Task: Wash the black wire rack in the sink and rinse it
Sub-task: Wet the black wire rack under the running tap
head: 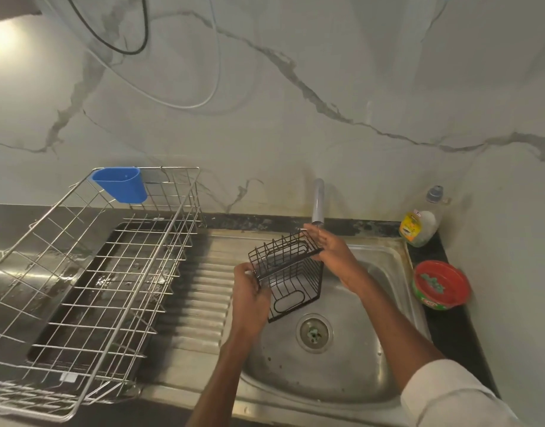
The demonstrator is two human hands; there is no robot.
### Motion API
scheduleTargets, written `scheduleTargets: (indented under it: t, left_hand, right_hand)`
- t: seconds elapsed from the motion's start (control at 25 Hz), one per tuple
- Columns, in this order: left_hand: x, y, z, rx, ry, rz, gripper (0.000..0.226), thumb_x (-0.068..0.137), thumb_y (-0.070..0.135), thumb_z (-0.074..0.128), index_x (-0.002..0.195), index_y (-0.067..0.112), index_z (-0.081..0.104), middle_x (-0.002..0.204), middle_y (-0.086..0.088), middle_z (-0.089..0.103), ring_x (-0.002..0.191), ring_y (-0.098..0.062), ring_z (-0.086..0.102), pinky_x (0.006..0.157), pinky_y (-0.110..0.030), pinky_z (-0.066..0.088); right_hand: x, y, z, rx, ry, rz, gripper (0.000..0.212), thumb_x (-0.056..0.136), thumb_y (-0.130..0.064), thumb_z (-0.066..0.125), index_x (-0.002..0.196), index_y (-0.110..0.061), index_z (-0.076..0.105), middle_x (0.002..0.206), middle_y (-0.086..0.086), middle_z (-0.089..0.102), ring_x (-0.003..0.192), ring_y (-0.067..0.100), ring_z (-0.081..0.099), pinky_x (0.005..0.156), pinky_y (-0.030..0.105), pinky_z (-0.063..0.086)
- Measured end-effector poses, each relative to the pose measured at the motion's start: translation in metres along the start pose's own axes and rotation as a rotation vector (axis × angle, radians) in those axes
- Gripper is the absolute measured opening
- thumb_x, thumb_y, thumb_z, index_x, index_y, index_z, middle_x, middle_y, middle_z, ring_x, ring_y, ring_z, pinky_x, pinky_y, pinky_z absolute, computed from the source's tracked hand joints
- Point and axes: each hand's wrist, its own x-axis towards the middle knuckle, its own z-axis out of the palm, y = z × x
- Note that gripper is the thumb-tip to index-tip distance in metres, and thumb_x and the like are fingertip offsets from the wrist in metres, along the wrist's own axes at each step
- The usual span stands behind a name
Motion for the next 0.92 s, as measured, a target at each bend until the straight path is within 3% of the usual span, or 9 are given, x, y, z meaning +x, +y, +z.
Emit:
scheduleTargets:
  t: [0.08, 0.16, 0.24, 0.36, 0.48, 0.6, 0.68, 0.8, 0.92]
  left_hand:
    - [0.003, 0.008, 0.003, 0.003, -0.011, -0.005, 0.053, 0.100, -0.005, 0.059, 0.119, 0.042, 0.044, 0.106, -0.009, 0.069, 0.092, -0.024, 0.070, 0.076, -0.043, 0.059]
    - [0.008, 0.015, 0.009, 0.011, -0.063, 0.000, 0.052, 0.102, -0.004, 0.057, 0.125, 0.040, 0.045, 0.113, -0.002, 0.071, 0.099, -0.016, 0.070, 0.082, -0.035, 0.061]
    - [0.014, 0.020, 0.019, 0.028, -0.089, 0.014, 0.049, 0.102, -0.003, 0.058, 0.130, 0.036, 0.047, 0.113, 0.002, 0.073, 0.101, -0.012, 0.069, 0.086, -0.028, 0.057]
    - [0.021, 0.027, 0.030, 0.052, -0.112, 0.052, 0.046, 0.103, -0.004, 0.057, 0.133, 0.031, 0.052, 0.108, 0.012, 0.070, 0.096, -0.001, 0.066, 0.078, -0.009, 0.050]
    - [0.034, 0.031, 0.038, 0.057, -0.140, 0.047, 0.038, 0.106, 0.003, 0.056, 0.131, 0.032, 0.057, 0.110, 0.020, 0.067, 0.101, 0.001, 0.065, 0.084, -0.016, 0.050]
    - [0.049, 0.037, 0.050, 0.054, -0.193, 0.057, 0.032, 0.107, 0.010, 0.059, 0.128, 0.033, 0.064, 0.117, 0.017, 0.071, 0.110, -0.009, 0.068, 0.097, -0.034, 0.056]
    - [0.059, 0.044, 0.060, 0.084, -0.225, 0.070, 0.037, 0.106, 0.007, 0.059, 0.135, 0.030, 0.066, 0.128, 0.011, 0.071, 0.117, -0.011, 0.066, 0.103, -0.037, 0.054]
    - [0.075, 0.050, 0.076, 0.082, -0.266, 0.064, 0.043, 0.104, -0.003, 0.056, 0.133, 0.027, 0.070, 0.132, 0.002, 0.072, 0.119, -0.012, 0.067, 0.103, -0.033, 0.055]
    - [0.083, 0.055, 0.089, 0.041, -0.330, 0.018, 0.038, 0.103, -0.002, 0.060, 0.124, 0.026, 0.073, 0.130, 0.000, 0.073, 0.124, -0.018, 0.067, 0.104, -0.034, 0.054]
  right_hand:
    - [-0.006, 0.009, -0.007, -0.005, 0.033, -0.014, 0.090, 0.083, 0.024, 0.056, 0.141, -0.045, 0.058, 0.161, -0.004, 0.043, 0.144, 0.020, 0.045, 0.095, 0.032, 0.059]
    - [-0.015, 0.015, -0.015, 0.040, 0.104, 0.005, 0.089, 0.081, 0.024, 0.060, 0.134, -0.048, 0.063, 0.157, -0.003, 0.047, 0.136, 0.024, 0.054, 0.080, 0.025, 0.061]
    - [-0.027, 0.015, -0.022, 0.097, 0.181, 0.013, 0.082, 0.082, 0.024, 0.060, 0.131, -0.042, 0.065, 0.148, -0.003, 0.054, 0.129, 0.024, 0.060, 0.072, 0.020, 0.060]
    - [-0.042, 0.014, -0.025, 0.155, 0.289, 0.033, 0.072, 0.083, 0.024, 0.062, 0.132, -0.029, 0.063, 0.136, -0.004, 0.060, 0.116, 0.016, 0.065, 0.072, 0.019, 0.058]
    - [-0.054, 0.015, -0.023, 0.204, 0.396, 0.054, 0.071, 0.081, 0.021, 0.068, 0.134, -0.025, 0.059, 0.134, -0.005, 0.060, 0.107, 0.014, 0.070, 0.075, 0.024, 0.060]
    - [-0.060, 0.024, -0.028, 0.207, 0.469, 0.074, 0.074, 0.077, 0.016, 0.075, 0.134, -0.026, 0.055, 0.127, -0.008, 0.063, 0.109, 0.016, 0.070, 0.092, 0.043, 0.062]
    - [-0.064, 0.027, -0.033, 0.178, 0.483, 0.083, 0.080, 0.071, 0.004, 0.085, 0.136, -0.027, 0.051, 0.125, -0.007, 0.065, 0.114, 0.018, 0.068, 0.098, 0.049, 0.059]
    - [-0.074, 0.030, -0.037, 0.065, 0.479, 0.088, 0.093, 0.058, -0.018, 0.097, 0.135, -0.028, 0.046, 0.128, -0.004, 0.065, 0.117, 0.017, 0.066, 0.101, 0.048, 0.056]
    - [-0.086, 0.028, -0.044, -0.146, 0.401, 0.080, 0.110, 0.054, -0.033, 0.101, 0.145, -0.032, 0.039, 0.138, -0.007, 0.050, 0.124, 0.015, 0.055, 0.106, 0.044, 0.051]
